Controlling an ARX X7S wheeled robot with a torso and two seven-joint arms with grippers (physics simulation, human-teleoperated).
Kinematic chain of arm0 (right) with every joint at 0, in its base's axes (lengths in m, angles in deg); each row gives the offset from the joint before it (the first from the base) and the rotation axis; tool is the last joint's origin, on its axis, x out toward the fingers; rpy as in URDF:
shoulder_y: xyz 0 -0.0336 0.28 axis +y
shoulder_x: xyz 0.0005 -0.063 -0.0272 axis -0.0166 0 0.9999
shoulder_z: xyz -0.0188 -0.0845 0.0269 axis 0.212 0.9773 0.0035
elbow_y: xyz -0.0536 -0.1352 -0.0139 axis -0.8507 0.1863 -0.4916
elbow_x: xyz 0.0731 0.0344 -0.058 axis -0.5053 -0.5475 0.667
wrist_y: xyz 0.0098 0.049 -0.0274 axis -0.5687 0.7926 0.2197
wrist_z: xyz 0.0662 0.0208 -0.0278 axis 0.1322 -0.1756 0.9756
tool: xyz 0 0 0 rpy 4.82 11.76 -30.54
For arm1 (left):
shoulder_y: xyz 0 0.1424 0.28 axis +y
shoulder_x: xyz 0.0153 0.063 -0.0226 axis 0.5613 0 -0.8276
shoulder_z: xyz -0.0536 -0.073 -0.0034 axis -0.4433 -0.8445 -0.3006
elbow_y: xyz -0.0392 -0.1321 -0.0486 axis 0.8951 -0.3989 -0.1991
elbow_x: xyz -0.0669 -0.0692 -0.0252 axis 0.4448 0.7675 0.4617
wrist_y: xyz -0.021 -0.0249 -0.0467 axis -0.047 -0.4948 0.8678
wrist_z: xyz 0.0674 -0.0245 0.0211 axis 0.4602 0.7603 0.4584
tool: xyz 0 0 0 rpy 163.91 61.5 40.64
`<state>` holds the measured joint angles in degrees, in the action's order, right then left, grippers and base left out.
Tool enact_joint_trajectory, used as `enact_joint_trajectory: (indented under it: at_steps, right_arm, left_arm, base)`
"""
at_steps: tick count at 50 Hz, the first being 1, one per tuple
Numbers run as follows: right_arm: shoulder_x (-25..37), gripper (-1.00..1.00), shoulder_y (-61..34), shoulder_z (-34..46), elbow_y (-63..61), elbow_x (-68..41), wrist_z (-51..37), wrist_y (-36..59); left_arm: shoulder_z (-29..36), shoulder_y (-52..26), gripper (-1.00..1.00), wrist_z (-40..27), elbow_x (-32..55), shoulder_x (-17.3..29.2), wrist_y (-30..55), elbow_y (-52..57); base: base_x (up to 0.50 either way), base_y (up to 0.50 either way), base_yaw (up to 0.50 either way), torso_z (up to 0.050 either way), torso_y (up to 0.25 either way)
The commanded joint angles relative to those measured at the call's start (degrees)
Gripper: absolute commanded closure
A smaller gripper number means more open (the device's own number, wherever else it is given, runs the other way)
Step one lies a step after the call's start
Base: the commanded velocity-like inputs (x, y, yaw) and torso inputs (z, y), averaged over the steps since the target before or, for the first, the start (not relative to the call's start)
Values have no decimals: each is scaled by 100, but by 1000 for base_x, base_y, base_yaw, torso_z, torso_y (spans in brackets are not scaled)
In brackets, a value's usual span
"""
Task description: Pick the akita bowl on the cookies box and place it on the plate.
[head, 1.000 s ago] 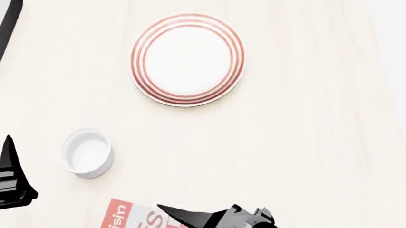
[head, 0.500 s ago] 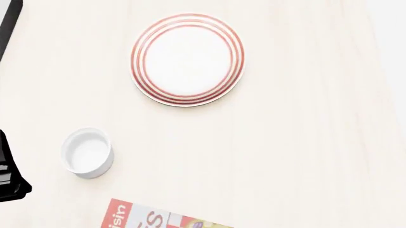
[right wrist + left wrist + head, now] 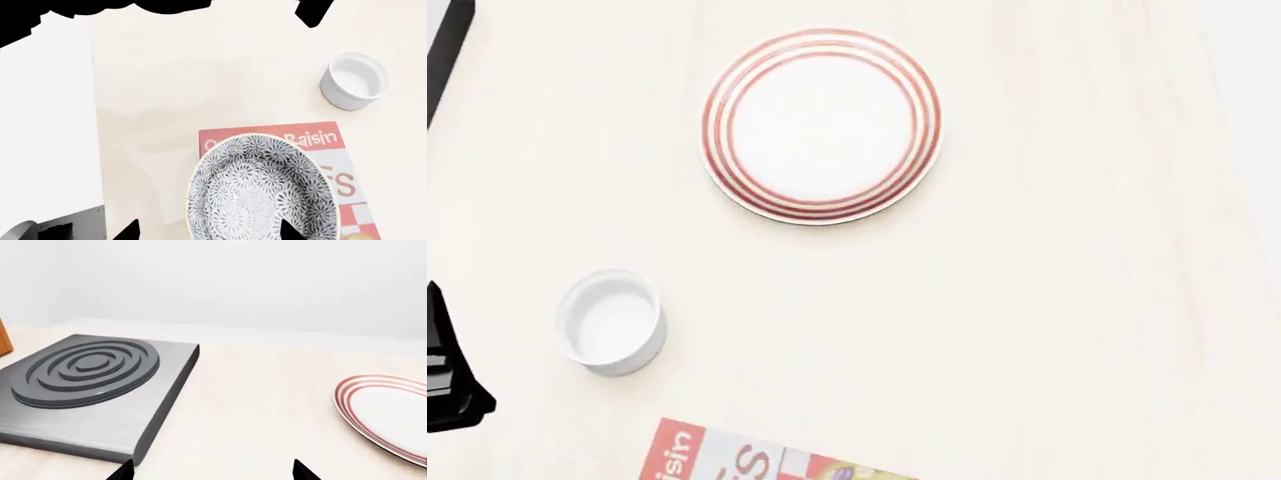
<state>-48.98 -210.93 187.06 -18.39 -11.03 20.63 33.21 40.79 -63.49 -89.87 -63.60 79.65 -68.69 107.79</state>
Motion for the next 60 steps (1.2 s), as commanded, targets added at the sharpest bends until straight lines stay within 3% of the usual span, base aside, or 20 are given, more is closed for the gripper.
enact_joint_trajectory:
  at_steps: [1, 54, 55, 60]
  right_arm:
    - [-445, -100, -347, 229, 44, -498, 121, -60]
    - [-1312, -100, -114, -288, 885, -1023, 825, 360]
    - [-1315, 100, -127, -297, 877, -1019, 797, 374]
    - [-1303, 100, -161, -325, 825, -909, 701, 449]
  left_arm:
    - [6, 17, -100, 0, 14, 12, -30, -8]
    - [-22, 103, -100, 20, 127, 62, -175, -127]
    - [-24, 102, -100, 17, 132, 65, -170, -121]
    - [-28, 99, -100, 22, 138, 71, -190, -145]
  base:
    - [0, 0, 0, 0, 0]
    - [0, 0, 0, 0, 0]
    - [0, 0, 0, 0, 0]
    - [0, 0, 0, 0, 0]
